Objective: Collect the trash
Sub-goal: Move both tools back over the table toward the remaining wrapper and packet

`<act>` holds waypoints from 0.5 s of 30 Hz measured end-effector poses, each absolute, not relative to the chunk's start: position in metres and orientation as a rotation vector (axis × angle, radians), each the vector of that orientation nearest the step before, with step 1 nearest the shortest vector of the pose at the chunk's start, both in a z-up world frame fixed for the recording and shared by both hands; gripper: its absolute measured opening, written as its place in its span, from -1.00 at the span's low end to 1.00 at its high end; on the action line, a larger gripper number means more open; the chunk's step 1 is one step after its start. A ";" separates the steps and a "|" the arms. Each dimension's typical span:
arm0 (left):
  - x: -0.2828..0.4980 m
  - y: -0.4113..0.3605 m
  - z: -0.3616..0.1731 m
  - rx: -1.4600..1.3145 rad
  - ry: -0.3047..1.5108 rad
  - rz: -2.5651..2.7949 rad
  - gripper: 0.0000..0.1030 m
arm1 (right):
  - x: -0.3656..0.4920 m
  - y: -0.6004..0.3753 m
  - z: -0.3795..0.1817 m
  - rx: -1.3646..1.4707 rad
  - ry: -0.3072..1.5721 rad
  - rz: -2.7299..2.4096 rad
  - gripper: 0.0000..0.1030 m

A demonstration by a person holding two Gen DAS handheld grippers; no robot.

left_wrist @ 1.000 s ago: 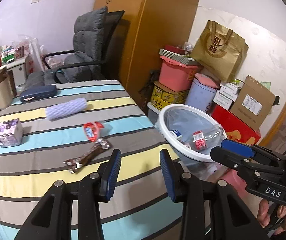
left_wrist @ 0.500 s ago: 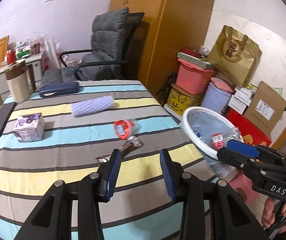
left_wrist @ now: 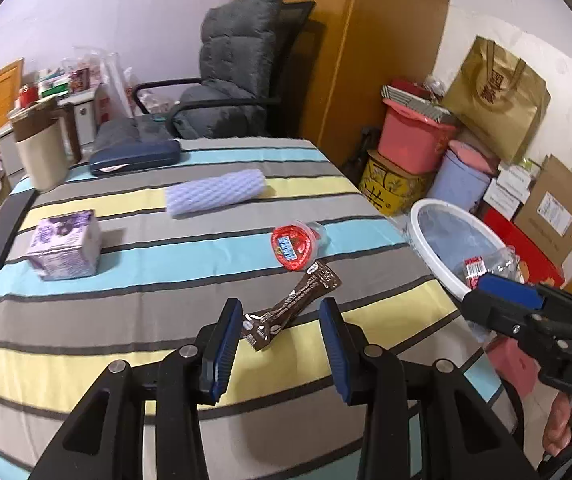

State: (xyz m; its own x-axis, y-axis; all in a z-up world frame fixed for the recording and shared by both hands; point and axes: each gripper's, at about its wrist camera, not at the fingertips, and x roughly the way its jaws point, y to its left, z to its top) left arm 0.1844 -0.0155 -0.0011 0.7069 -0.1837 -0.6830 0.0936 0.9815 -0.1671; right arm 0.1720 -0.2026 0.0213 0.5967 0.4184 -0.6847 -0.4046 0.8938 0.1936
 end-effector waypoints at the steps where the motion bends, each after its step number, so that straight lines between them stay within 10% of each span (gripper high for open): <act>1: 0.187 -0.017 -0.003 -0.118 0.774 -0.161 -0.22 | 0.173 -0.204 0.021 0.021 0.802 0.474 -0.01; 12: 0.227 -0.042 -0.033 -0.025 0.873 -0.212 -0.23 | 0.190 -0.212 0.013 0.041 0.825 0.445 -0.01; 15: 0.225 -0.044 -0.040 -0.002 0.893 -0.190 -0.60 | 0.191 -0.211 0.011 0.044 0.834 0.446 -0.01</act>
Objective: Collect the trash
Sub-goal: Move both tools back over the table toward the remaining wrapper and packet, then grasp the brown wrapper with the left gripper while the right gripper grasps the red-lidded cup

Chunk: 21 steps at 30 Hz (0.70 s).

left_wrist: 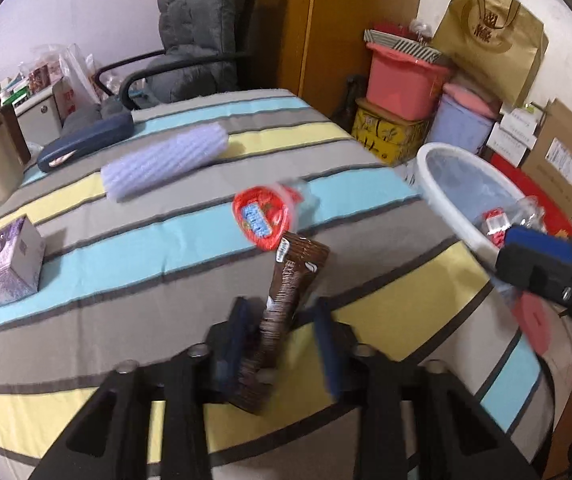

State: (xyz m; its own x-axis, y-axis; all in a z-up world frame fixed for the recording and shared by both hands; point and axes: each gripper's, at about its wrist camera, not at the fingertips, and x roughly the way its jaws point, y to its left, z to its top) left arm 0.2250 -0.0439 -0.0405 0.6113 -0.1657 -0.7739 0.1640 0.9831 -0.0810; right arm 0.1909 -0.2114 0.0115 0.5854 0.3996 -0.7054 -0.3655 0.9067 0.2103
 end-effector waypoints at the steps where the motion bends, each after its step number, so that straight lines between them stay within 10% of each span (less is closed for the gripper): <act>1: 0.223 -0.043 -0.040 -0.006 0.897 -0.191 -0.68 | 0.191 -0.212 0.011 0.044 0.835 0.448 -0.01; 21: 0.179 0.017 -0.016 -0.187 0.820 -0.080 -0.72 | 0.214 -0.158 0.008 -0.060 0.837 0.617 -0.01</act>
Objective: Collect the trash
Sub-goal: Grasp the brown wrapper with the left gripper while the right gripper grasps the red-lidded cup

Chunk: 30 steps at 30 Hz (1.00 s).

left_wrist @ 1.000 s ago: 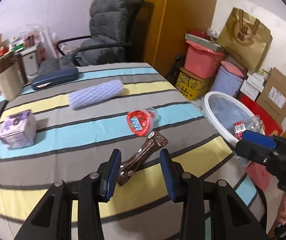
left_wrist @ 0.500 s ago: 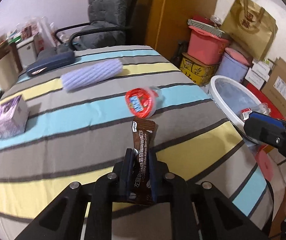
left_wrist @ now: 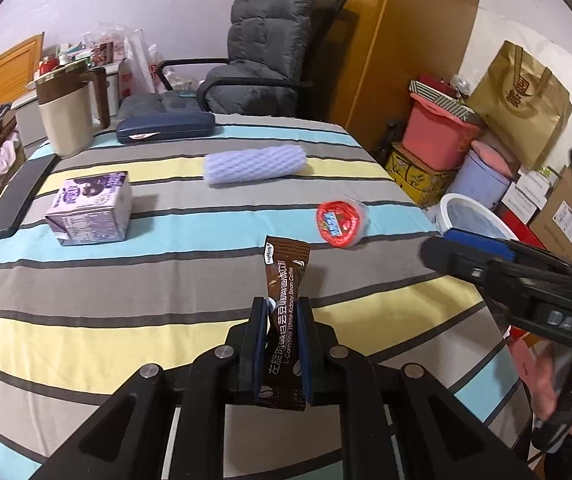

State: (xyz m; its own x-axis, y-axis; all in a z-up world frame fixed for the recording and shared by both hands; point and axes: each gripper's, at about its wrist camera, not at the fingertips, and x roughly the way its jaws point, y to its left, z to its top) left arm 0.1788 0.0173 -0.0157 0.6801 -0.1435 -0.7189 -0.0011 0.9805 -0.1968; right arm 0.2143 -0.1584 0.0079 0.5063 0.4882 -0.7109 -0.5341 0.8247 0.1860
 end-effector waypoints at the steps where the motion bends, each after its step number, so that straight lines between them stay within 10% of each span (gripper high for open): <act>1: 0.179 0.019 -0.016 -0.190 0.819 -0.079 -0.72 | 0.216 -0.157 0.007 -0.066 0.839 0.621 -0.01; 19: 0.196 0.044 -0.035 -0.243 0.848 -0.059 -0.72 | 0.274 -0.143 -0.021 -0.095 0.929 0.697 0.22; 23: 0.198 0.044 -0.036 -0.244 0.850 -0.061 -0.72 | 0.266 -0.146 -0.020 -0.085 0.921 0.703 -0.16; 30: 0.196 0.044 -0.037 -0.247 0.854 -0.053 -0.72 | 0.254 -0.143 -0.016 -0.113 0.894 0.685 -0.18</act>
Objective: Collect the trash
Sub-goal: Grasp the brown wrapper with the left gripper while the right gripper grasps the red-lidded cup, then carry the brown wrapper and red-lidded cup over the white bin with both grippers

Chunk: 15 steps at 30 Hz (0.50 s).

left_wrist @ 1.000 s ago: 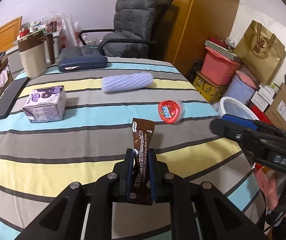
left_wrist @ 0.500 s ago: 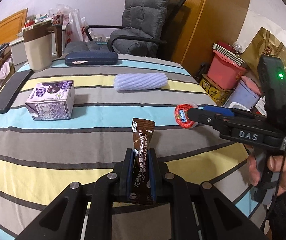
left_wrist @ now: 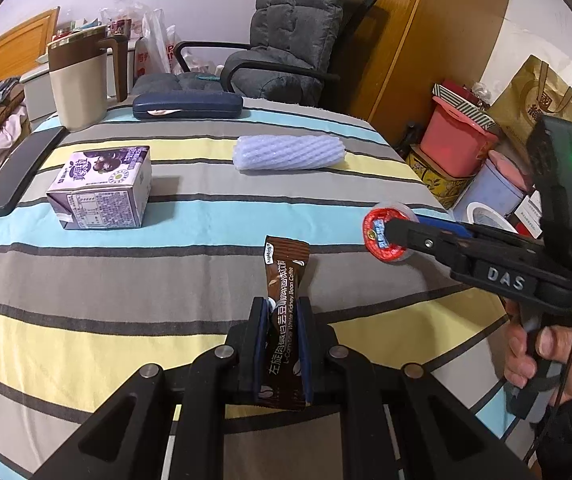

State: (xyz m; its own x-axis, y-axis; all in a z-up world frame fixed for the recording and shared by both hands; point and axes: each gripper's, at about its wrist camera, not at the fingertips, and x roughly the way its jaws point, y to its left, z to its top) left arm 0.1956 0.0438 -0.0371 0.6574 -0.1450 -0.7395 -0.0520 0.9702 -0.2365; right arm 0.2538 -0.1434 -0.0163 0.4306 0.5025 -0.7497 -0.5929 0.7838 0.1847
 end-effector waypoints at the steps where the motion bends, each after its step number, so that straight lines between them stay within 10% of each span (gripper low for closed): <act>1: 0.194 0.043 -0.036 -0.245 0.852 -0.052 -0.72 | 0.252 -0.144 -0.015 -0.112 0.889 0.681 -0.18; 15: 0.170 0.017 -0.009 -0.221 0.808 -0.083 -0.72 | 0.206 -0.168 0.008 -0.059 0.832 0.620 -0.18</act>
State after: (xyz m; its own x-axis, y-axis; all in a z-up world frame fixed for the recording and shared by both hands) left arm 0.1696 0.0167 -0.0086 0.6889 -0.1576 -0.7075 -0.0111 0.9737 -0.2277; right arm 0.2065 -0.1684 0.0077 0.5085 0.4920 -0.7066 -0.5368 0.8228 0.1866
